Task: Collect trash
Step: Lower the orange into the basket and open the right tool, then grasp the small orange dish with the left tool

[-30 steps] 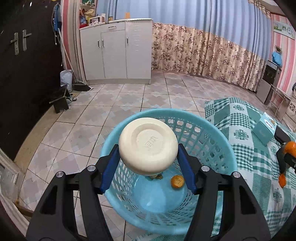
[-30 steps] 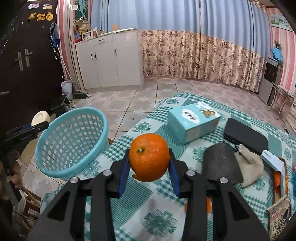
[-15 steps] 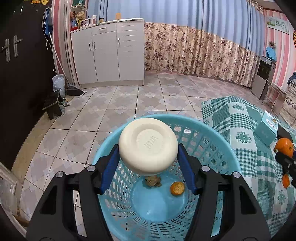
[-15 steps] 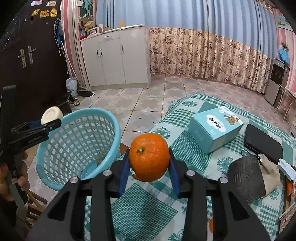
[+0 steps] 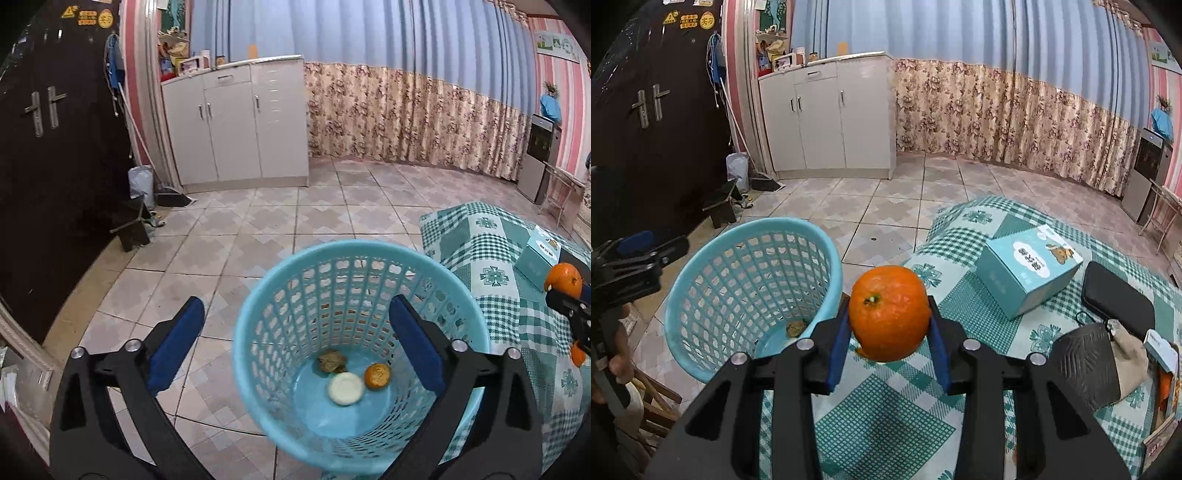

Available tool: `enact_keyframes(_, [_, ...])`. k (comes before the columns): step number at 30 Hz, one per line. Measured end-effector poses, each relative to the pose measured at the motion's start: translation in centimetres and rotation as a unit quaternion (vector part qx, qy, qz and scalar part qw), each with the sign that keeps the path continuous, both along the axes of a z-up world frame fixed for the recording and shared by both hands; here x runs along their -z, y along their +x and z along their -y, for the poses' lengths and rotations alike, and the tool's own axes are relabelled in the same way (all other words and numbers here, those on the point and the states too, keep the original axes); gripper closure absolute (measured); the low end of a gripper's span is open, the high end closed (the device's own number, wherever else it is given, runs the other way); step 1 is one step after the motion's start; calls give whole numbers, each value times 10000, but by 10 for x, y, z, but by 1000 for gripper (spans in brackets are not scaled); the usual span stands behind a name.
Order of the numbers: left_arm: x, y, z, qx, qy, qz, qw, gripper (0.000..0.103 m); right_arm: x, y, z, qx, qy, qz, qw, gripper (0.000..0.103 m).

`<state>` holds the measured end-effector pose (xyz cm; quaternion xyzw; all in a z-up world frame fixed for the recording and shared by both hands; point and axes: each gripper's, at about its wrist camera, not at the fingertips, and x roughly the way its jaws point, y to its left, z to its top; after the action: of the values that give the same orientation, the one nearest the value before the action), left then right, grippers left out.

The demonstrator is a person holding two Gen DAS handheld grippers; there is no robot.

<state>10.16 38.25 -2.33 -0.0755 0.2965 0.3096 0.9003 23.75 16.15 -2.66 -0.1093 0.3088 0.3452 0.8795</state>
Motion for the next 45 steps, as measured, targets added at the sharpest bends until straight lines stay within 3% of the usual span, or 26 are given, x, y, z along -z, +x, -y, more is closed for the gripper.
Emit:
enact_keyframes(9, [16,-27,-25,-387,-254,-125,9988,5,-8,-10,-53,-400,-91,137,9991,65])
enact_keyframes(18, [30,-37,-40,-554,-447,-156,9973,5,15,-15,-105,-750,-212,-197,9968,63])
enact_keyframes(19, [31,-38,-41,-572,-458,-170,9972,5,18,-16,-106,-805,-190,-241,9963,62])
enact_keyframes(21, [33,-39,-42,-605,-448,-193,9970,5,21,-17,-107,-830,-212,-211,9961,49])
enact_keyframes(23, [33,-39,-42,-618,-433,-203,9969,5,19,-21,-103,-867,-159,-95,9961,35])
enact_keyframes(30, [26,-35,-32,-604,-368,-196,9973,5,13,-18,-81,-703,-30,-74,9975,18])
enact_keyframes(36, [15,-33,-16,-548,-280,-168,9980,5,4,-13,-47,-462,131,-67,9988,15])
enact_keyframes(41, [4,-31,5,-447,-130,-141,9988,5,-14,-14,2,-173,351,178,9991,12])
enact_keyframes(45, [3,-29,29,-262,-223,-67,9994,5,-21,-18,47,102,317,405,9986,11])
